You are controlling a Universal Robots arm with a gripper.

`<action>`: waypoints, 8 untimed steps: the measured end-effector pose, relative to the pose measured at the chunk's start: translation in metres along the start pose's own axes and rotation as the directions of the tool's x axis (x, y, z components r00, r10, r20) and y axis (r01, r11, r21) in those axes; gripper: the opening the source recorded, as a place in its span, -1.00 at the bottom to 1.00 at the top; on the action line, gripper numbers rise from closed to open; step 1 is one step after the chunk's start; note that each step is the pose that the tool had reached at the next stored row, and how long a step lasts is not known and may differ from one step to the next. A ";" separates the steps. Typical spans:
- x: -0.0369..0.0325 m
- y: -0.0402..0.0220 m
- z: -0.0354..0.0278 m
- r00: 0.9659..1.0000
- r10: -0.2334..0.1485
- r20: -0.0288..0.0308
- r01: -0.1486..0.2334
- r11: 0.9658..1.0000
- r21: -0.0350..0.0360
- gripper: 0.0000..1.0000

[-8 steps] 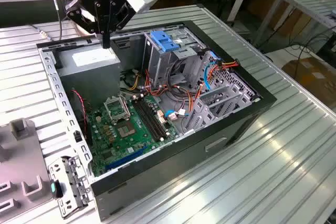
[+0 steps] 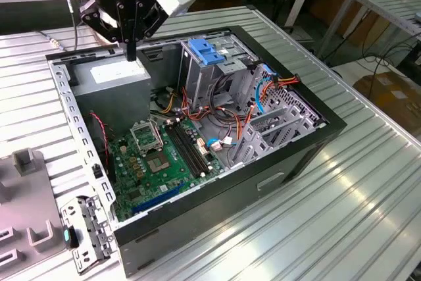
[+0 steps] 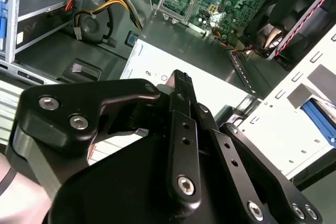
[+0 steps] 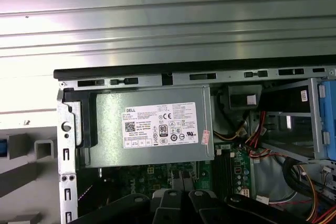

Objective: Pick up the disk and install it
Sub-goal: 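Reach for the disk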

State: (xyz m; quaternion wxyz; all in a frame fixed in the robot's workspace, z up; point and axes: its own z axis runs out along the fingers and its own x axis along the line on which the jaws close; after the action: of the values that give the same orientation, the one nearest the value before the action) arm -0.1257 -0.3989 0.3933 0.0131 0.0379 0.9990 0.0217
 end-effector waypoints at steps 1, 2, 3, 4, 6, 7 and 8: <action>0.0007 -0.0001 0.0000 1.000 0.000 0.000 0.000 1.000 0.000 -0.79; 0.0013 -0.0001 0.0000 1.000 0.000 0.000 0.000 1.000 0.000 -0.79; 0.0017 -0.0001 -0.0001 1.000 0.000 0.000 0.000 1.000 0.000 -0.79; 0.0024 -0.0002 -0.0001 1.000 0.000 0.000 0.000 1.000 0.000 -0.79; 0.0035 -0.0003 -0.0001 1.000 0.000 0.000 0.000 1.000 0.000 -0.79; 0.0040 -0.0003 -0.0001 1.000 0.000 0.000 0.000 1.000 0.000 -0.79; 0.0050 -0.0004 -0.0001 1.000 0.000 0.000 0.000 1.000 0.000 -0.79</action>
State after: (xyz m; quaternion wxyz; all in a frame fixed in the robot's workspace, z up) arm -0.1307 -0.3989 0.3933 0.0130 0.0379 0.9990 0.0217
